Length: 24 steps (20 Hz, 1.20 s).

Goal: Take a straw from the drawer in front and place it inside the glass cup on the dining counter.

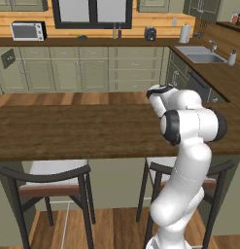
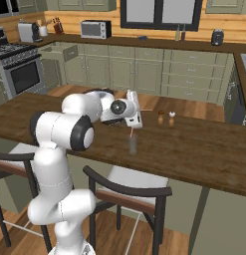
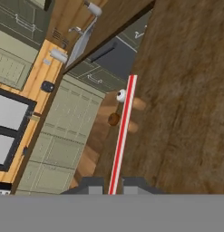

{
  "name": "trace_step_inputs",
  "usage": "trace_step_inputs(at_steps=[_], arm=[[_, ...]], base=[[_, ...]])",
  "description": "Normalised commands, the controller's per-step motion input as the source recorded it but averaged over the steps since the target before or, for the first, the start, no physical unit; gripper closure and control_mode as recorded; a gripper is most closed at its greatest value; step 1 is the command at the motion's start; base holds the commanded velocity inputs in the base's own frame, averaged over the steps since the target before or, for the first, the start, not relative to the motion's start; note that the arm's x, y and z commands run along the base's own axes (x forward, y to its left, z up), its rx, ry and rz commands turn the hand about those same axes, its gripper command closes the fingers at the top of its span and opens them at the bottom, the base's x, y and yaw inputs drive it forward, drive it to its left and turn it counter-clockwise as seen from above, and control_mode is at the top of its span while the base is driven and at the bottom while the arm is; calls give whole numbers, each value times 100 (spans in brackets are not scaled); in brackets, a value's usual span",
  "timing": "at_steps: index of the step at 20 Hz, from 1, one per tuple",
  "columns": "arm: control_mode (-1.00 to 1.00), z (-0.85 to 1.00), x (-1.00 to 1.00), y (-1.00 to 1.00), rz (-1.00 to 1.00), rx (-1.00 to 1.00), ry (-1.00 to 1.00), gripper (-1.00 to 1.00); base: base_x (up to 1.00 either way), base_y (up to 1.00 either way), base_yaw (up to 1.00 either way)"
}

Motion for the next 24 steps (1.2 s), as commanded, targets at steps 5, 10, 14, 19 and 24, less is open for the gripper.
trace_step_inputs(at_steps=[5,10,14,19,24], arm=[[-100,-26,-20,-24,0,0,-7,100],[-100,-24,-46,-28,0,0,-7,100],[-100,-31,-12,-9,0,0,-8,100],[-100,-24,0,0,0,0,-13,100],[-100,-37,0,0,0,0,-9,100]], base=[[0,0,0],[0,0,0],[0,0,0],[0,0,0],[0,0,0]])
